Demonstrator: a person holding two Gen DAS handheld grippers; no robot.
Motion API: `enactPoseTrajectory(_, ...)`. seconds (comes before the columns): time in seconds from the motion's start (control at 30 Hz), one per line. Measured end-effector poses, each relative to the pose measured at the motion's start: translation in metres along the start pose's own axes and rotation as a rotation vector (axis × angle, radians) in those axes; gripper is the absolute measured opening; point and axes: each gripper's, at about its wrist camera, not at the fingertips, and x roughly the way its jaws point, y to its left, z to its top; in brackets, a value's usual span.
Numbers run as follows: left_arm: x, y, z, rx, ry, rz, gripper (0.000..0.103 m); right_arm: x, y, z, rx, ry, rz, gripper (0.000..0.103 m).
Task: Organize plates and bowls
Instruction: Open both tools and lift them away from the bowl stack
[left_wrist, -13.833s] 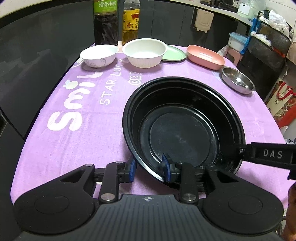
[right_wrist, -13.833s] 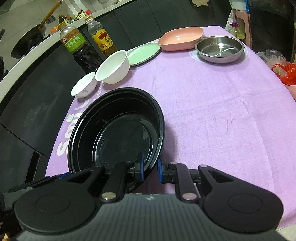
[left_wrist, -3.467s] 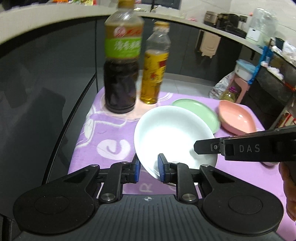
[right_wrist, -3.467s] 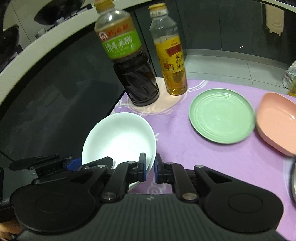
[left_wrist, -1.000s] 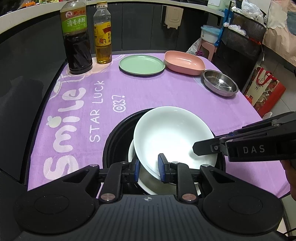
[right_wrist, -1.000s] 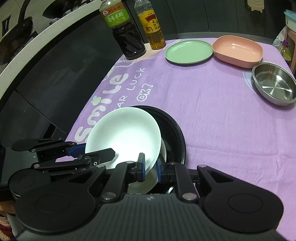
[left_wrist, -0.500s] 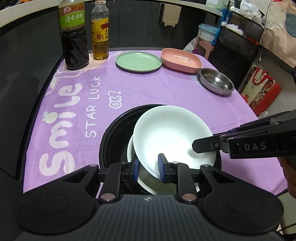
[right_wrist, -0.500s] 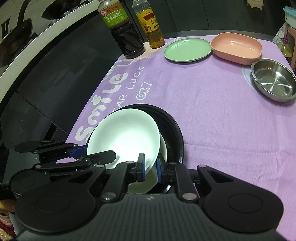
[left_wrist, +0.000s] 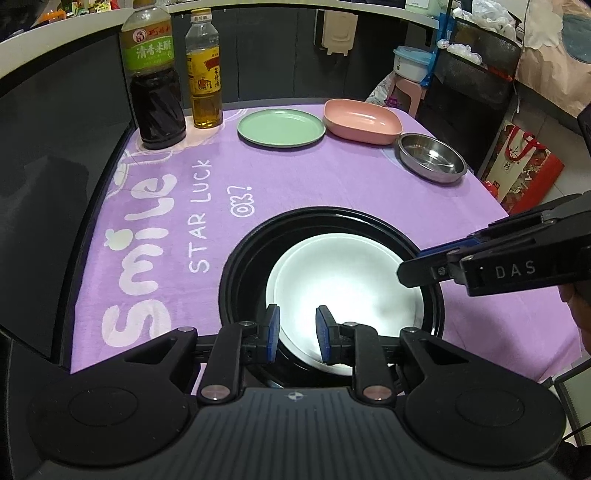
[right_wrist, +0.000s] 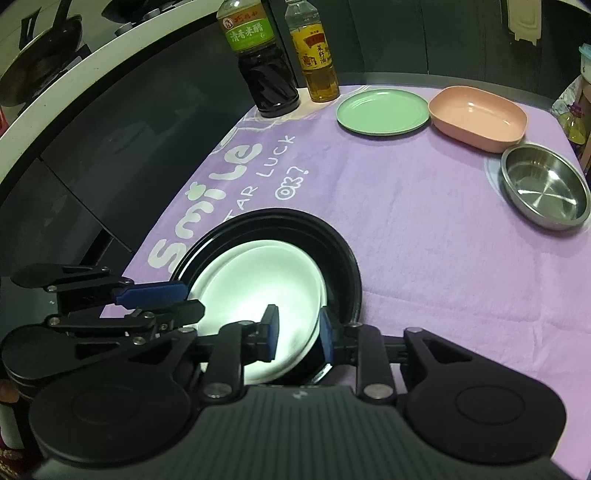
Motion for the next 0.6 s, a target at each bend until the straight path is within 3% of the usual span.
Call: enactPoseTrajectory(0.6, -0.006, 0.007, 0.012, 0.001, -0.044, 0.021, 0.021, -0.003, -0.007, 0.007, 0.025, -0.013, -0.014, 0.028)
